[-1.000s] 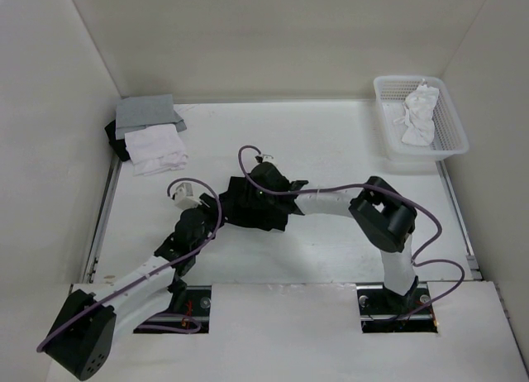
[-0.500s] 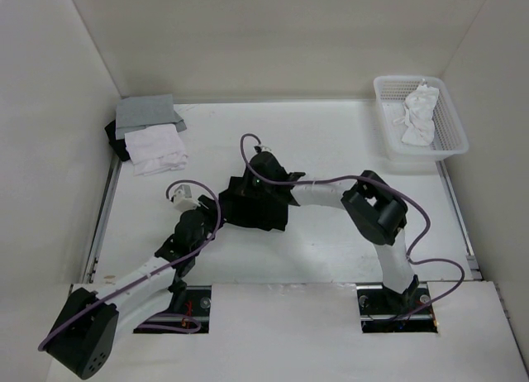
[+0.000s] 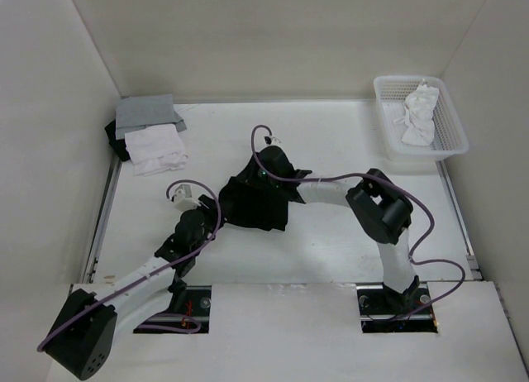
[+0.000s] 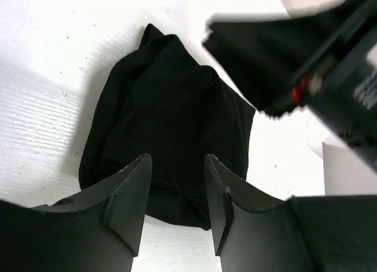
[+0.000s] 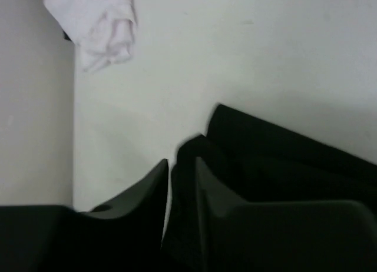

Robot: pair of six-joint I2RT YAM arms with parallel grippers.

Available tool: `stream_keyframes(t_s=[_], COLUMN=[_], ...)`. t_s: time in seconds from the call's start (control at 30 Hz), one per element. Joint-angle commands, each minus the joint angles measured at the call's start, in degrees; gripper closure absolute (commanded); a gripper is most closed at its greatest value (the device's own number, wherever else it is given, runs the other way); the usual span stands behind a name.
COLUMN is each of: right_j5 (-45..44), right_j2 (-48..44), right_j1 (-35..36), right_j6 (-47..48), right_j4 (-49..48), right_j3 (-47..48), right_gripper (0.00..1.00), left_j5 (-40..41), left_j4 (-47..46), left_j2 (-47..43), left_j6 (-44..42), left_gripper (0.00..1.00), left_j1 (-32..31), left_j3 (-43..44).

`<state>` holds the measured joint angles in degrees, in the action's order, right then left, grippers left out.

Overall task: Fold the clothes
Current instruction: Fold the tank top

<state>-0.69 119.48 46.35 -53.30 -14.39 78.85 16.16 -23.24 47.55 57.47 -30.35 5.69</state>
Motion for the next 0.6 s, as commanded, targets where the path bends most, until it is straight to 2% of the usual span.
stream_keyframes(t_s=[0.0, 0.07, 0.13, 0.43, 0.5, 0.57], right_j5=[-2.6, -1.7, 0.8, 3.3, 3.5, 1.9], right_j2=[-7.6, -7.9, -6.5, 3.6, 1.3, -3.4], right_j1=[0.8, 0.8, 0.8, -0.2, -0.7, -0.9], right_j6=[1.2, 1.1, 1.6, 2.1, 2.2, 2.2], right_j4=[-5.3, -4.2, -2.9, -1.9, -3.3, -6.2], right_j3=[-5.9, -7.0, -6.8, -1.1, -3.4, -8.5], right_gripper=[0.76, 0.84, 0.88, 0.88, 0.83, 0.67], left_j5=[0.9, 1.2, 1.2, 0.6, 0.4, 0.2], left_j4=[-2.0, -3.5, -5.2, -17.3, -18.9, -19.3], left_j2=[1.3, 2.5, 3.4, 17.2, 19.0, 20.2], left_j6=[-0.2, -0.3, -0.2, 2.1, 2.1, 1.4], left_gripper=[0.61, 0.61, 0.61, 0.61, 0.61, 0.61], left_j1=[-0.9, -1.2, -1.2, -2.1, -1.9, -1.5], left_j3=[3.4, 3.7, 3.4, 6.6, 8.5, 10.6])
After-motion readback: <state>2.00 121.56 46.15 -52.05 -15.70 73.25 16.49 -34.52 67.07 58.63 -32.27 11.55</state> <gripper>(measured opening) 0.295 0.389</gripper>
